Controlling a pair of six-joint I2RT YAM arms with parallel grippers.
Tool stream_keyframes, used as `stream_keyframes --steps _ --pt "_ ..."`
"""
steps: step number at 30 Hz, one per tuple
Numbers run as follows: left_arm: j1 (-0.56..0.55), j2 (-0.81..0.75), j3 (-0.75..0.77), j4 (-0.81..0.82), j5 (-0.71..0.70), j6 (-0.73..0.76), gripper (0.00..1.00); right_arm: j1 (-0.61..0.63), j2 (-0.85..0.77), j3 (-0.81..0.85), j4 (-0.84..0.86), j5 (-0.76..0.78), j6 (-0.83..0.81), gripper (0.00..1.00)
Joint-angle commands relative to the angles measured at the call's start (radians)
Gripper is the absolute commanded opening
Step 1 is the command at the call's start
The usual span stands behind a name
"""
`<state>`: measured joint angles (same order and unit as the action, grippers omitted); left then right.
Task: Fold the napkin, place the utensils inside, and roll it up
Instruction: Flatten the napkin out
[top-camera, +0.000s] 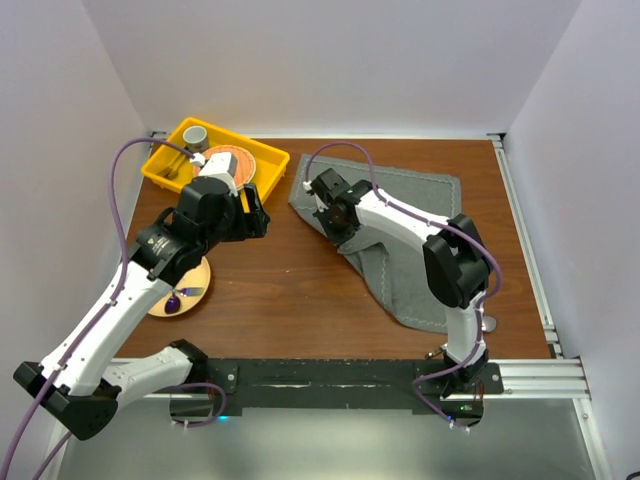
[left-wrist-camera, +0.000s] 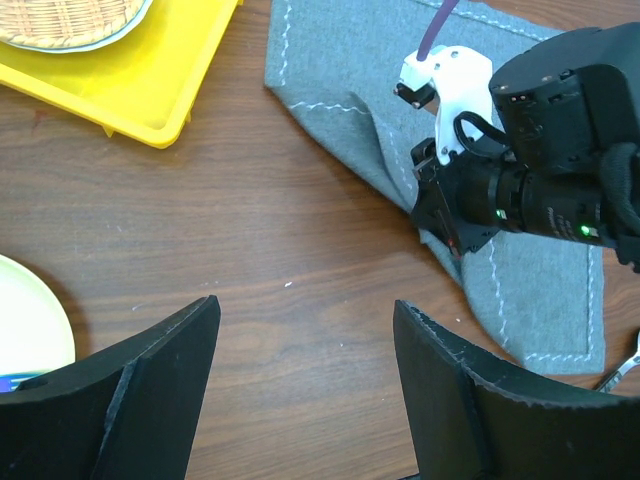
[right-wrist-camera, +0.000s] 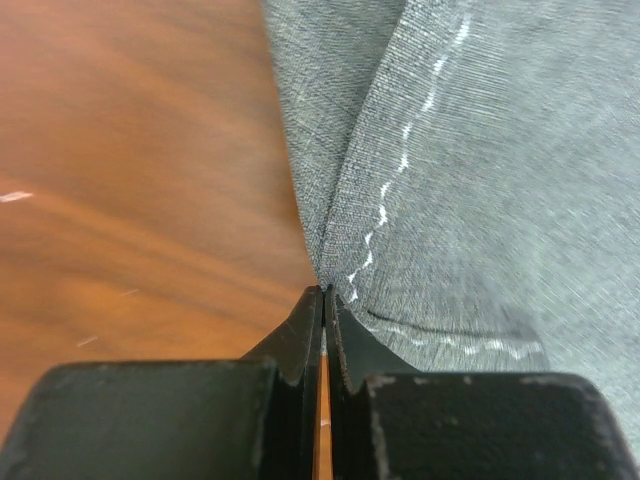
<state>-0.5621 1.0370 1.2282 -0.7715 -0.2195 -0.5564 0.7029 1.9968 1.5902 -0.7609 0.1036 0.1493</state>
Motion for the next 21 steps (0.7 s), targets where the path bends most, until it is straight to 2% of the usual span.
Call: stream_keyframes --steps 1,5,8,10,11,12,13,18,19,20,21 --pt "0.005 0.006 -0.001 0.034 0.006 0.012 0.76 0.069 -0.056 0.054 -0.043 -0.16 0.11 0.0" --pt "0.005 0.006 -0.001 0.034 0.005 0.012 0.76 0.122 -0.061 0.01 -0.002 -0.312 0.199 0.0" --pt "0.004 0.009 0.002 0.029 0.009 0.013 0.76 0.122 -0.078 -0.053 0.017 -0.276 0.253 0.0" --pt "0.005 0.006 0.001 0.028 0.009 0.009 0.76 0.121 -0.075 -0.067 0.029 -0.263 0.219 0.08" --pt "0.005 0.003 -0.004 0.029 0.011 0.007 0.76 0.122 -0.067 -0.065 0.031 -0.277 0.21 0.08" --pt "0.005 0.0 -0.006 0.029 0.014 0.007 0.76 0.122 -0.063 -0.065 0.038 -0.322 0.2 0.06" --pt "0.005 -0.002 -0.006 0.031 0.016 0.009 0.76 0.122 -0.05 -0.067 0.043 -0.331 0.199 0.0" --pt "0.005 -0.005 -0.003 0.024 0.008 0.015 0.76 0.124 -0.041 -0.076 0.067 -0.354 0.213 0.0" --pt "0.004 -0.009 -0.003 0.024 0.008 0.013 0.76 0.124 -0.043 -0.082 0.067 -0.346 0.214 0.15" --pt "0.004 -0.015 -0.004 0.023 0.008 0.013 0.76 0.124 -0.05 -0.087 0.067 -0.341 0.214 0.25" --pt "0.005 -0.018 -0.006 0.024 0.006 0.012 0.76 0.124 -0.053 -0.094 0.071 -0.341 0.208 0.29"
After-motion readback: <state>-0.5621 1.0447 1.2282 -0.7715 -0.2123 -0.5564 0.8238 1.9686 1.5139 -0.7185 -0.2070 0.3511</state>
